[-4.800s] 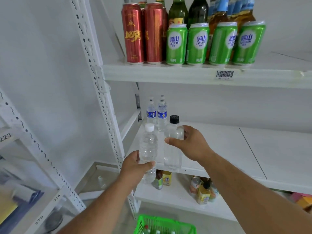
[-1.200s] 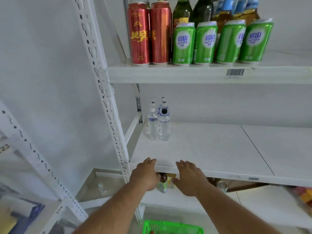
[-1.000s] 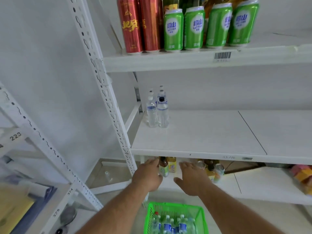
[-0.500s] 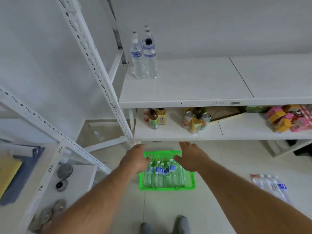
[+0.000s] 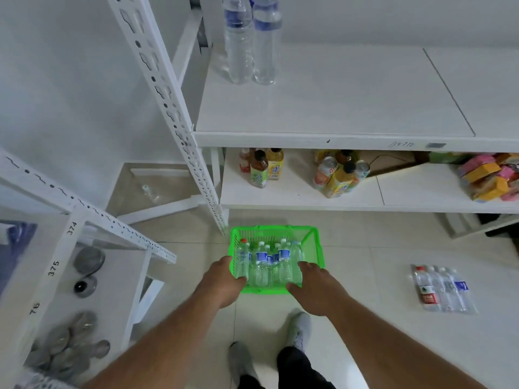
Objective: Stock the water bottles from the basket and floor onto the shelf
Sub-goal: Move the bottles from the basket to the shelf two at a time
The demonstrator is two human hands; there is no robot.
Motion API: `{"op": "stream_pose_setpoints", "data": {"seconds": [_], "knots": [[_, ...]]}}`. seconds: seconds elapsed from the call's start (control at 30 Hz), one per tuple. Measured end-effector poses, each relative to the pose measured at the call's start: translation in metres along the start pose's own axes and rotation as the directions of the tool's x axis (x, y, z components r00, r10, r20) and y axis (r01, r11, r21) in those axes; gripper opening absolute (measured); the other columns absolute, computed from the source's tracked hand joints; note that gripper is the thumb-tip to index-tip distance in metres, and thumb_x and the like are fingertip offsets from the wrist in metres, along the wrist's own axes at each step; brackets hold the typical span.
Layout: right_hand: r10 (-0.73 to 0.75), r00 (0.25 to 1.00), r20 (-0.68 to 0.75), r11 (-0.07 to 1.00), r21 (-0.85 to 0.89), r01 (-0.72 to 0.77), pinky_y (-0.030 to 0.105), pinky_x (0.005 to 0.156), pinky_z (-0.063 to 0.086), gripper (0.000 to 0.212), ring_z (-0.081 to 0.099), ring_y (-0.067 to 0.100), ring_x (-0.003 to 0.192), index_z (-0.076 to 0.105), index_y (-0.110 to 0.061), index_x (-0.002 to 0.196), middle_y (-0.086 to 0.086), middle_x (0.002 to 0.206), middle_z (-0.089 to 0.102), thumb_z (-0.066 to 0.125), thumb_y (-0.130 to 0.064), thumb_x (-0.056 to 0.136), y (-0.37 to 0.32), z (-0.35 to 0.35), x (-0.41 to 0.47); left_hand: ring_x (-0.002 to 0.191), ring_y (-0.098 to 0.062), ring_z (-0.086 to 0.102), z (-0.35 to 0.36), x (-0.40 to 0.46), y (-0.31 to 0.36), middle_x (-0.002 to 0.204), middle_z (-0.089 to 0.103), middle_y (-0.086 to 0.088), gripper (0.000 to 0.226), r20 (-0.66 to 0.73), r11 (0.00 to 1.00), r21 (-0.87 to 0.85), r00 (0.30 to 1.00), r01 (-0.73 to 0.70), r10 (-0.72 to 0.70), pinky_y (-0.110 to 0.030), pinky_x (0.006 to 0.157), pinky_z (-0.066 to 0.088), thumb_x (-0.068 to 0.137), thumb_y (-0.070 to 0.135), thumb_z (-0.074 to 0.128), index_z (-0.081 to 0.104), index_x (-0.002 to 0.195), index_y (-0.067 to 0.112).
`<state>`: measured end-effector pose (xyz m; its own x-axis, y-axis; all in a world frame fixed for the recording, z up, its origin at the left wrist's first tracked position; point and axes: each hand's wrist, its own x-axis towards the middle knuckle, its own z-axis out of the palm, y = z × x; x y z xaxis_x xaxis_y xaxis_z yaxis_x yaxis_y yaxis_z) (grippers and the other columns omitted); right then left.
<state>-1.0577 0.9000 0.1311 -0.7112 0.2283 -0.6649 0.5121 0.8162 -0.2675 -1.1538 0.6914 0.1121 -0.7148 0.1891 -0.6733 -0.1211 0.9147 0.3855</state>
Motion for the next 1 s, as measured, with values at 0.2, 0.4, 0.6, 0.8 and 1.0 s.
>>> {"op": "stream_pose_setpoints", "data": {"seconds": [0.2, 0.4, 0.6, 0.8, 1.0], "knots": [[-0.010, 0.996, 0.088, 0.999, 0.046, 0.006, 0.038, 0.107, 0.038, 0.072, 0.042, 0.028, 0.136, 0.028, -0.014, 0.152, 0.009, 0.152, 0.041, 0.047, -0.054, 0.096, 0.014, 0.013, 0.079, 0.127, -0.025, 0.052, 0.021, 0.053, 0.007, 0.144, 0.051, -0.010, 0.070, -0.030, 0.988, -0.129, 0.996, 0.084, -0.088, -0.026, 0.099, 0.040, 0.086, 0.036, 0.068, 0.039, 0.146, 0.014], [0.017, 0.989, 0.146, 0.985, 0.165, -0.042, 0.036, 0.109, 0.037, 0.078, 0.042, 0.029, 0.138, 0.027, -0.012, 0.154, 0.013, 0.155, 0.038, 0.053, -0.054, 0.094, 0.031, 0.050, 0.182, 0.106, -0.023, 0.063, 0.060, 0.121, -0.008, 0.127, 0.063, -0.009, 0.052, -0.059, 0.964, -0.229, 0.986, 0.136, -0.154, -0.023, 0.081, 0.041, 0.084, 0.026, 0.069, 0.052, 0.132, 0.012], [0.071, 0.979, 0.191, 0.942, 0.309, -0.129, 0.027, 0.093, 0.041, 0.076, 0.060, 0.023, 0.116, 0.033, -0.014, 0.152, 0.009, 0.150, 0.047, 0.058, -0.054, 0.092, 0.054, 0.123, 0.283, 0.115, -0.024, 0.061, 0.128, 0.216, -0.040, 0.133, 0.060, -0.007, 0.059, -0.064, 0.942, -0.270, 0.972, 0.201, -0.226, -0.028, 0.092, 0.046, 0.084, 0.031, 0.069, 0.049, 0.137, 0.012], [0.185, 0.953, 0.239, 0.842, 0.462, -0.280, 0.021, 0.059, 0.040, 0.064, 0.060, 0.010, 0.074, 0.047, -0.013, 0.143, 0.005, 0.119, 0.064, 0.061, -0.048, 0.091, 0.083, 0.217, 0.378, 0.121, -0.029, 0.058, 0.218, 0.318, -0.074, 0.136, 0.058, -0.013, 0.061, -0.038, 0.950, -0.217, 0.970, 0.225, -0.238, -0.030, 0.094, 0.047, 0.086, 0.031, 0.067, 0.048, 0.139, 0.009], [0.262, 0.937, 0.232, 0.750, 0.562, -0.349, 0.029, 0.061, 0.045, 0.062, 0.057, 0.018, 0.063, 0.051, -0.008, 0.135, 0.013, 0.099, 0.070, 0.065, -0.045, 0.087, 0.106, 0.291, 0.456, 0.106, -0.033, 0.064, 0.281, 0.402, -0.106, 0.120, 0.065, -0.016, 0.044, -0.077, 0.961, -0.191, 0.973, 0.200, -0.218, -0.023, 0.076, 0.040, 0.083, 0.023, 0.068, 0.057, 0.121, 0.004]]}}
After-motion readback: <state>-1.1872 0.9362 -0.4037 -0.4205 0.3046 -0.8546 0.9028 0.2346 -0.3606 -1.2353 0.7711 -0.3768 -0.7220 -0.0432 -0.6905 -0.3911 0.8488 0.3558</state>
